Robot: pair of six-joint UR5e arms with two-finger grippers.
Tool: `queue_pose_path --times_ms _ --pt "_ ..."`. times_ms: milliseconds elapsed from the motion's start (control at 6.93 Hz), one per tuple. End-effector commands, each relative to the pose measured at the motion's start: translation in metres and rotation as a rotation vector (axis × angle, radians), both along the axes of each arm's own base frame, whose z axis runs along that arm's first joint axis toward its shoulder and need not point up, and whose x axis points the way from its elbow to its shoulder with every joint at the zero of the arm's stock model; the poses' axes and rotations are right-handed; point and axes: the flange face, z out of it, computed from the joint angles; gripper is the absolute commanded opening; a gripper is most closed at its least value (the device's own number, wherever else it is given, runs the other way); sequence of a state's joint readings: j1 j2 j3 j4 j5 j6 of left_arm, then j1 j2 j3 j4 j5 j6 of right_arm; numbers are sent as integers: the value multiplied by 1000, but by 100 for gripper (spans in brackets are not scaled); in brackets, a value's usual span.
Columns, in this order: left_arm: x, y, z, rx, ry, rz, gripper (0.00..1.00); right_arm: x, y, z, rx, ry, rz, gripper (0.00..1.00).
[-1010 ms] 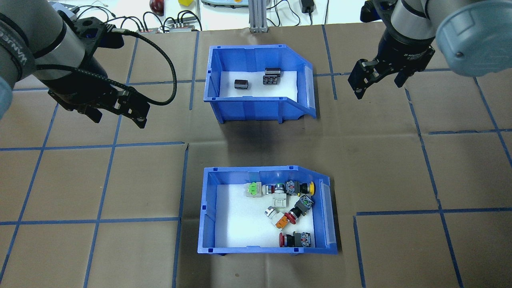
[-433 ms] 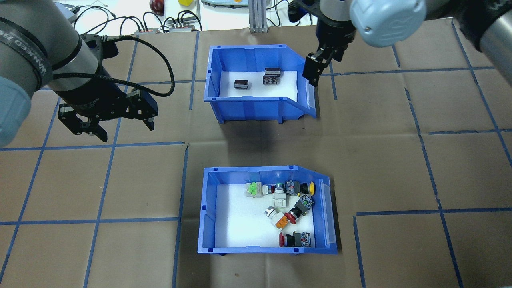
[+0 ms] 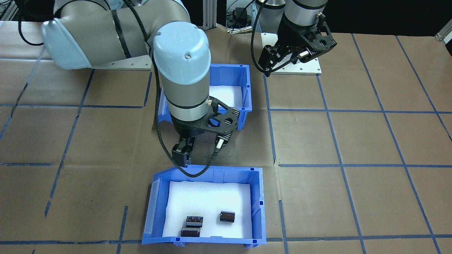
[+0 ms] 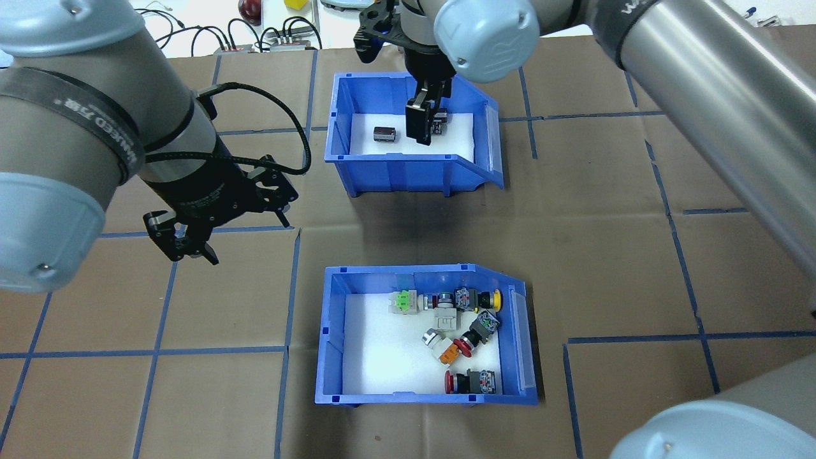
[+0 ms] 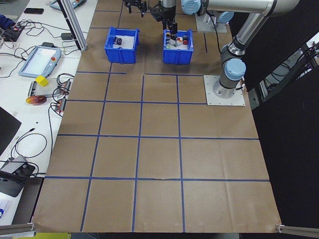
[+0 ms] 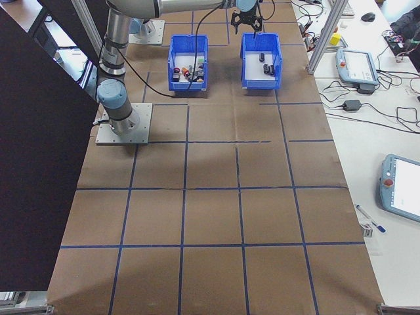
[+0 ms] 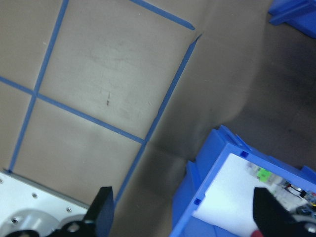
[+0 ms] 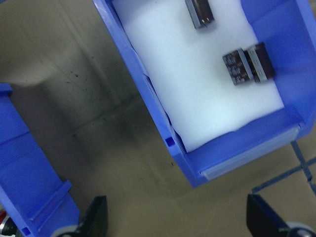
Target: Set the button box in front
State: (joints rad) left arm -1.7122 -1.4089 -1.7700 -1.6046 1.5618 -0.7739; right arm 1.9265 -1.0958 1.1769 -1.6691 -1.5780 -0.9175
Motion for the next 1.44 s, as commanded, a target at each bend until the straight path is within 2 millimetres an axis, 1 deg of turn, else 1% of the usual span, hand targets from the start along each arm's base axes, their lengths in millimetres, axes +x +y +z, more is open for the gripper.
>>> queue_pose_path --times_ms 0,144,288,433,577,721,865,1010,1154,1298 --pt "-38 45 -26 55 -34 430 99 33 -8 -23 16 3 194 100" --pt "-47 76 -47 71 -33 525 99 42 -8 -38 35 11 277 100" --pt "-50 97 -68 39 -19 609 99 50 -8 -58 61 20 305 100" --pt "-58 117 -85 49 -13 705 99 53 -14 -78 77 27 302 100" --pt "-77 132 -95 73 -29 764 99 56 -22 -93 49 25 292 100" --pt "-91 139 -109 31 -7 763 99 57 -27 -114 67 30 292 100" --pt "-97 142 -144 6 24 760 99 58 -30 -129 84 35 292 100" --pt "-98 143 -153 -34 69 762 98 58 -31 -138 95 39 293 91" --pt "-101 146 -157 -25 61 791 98 58 -31 -138 96 41 293 64" --pt "-107 153 -160 -22 57 788 98 58 -31 -139 96 39 296 51"
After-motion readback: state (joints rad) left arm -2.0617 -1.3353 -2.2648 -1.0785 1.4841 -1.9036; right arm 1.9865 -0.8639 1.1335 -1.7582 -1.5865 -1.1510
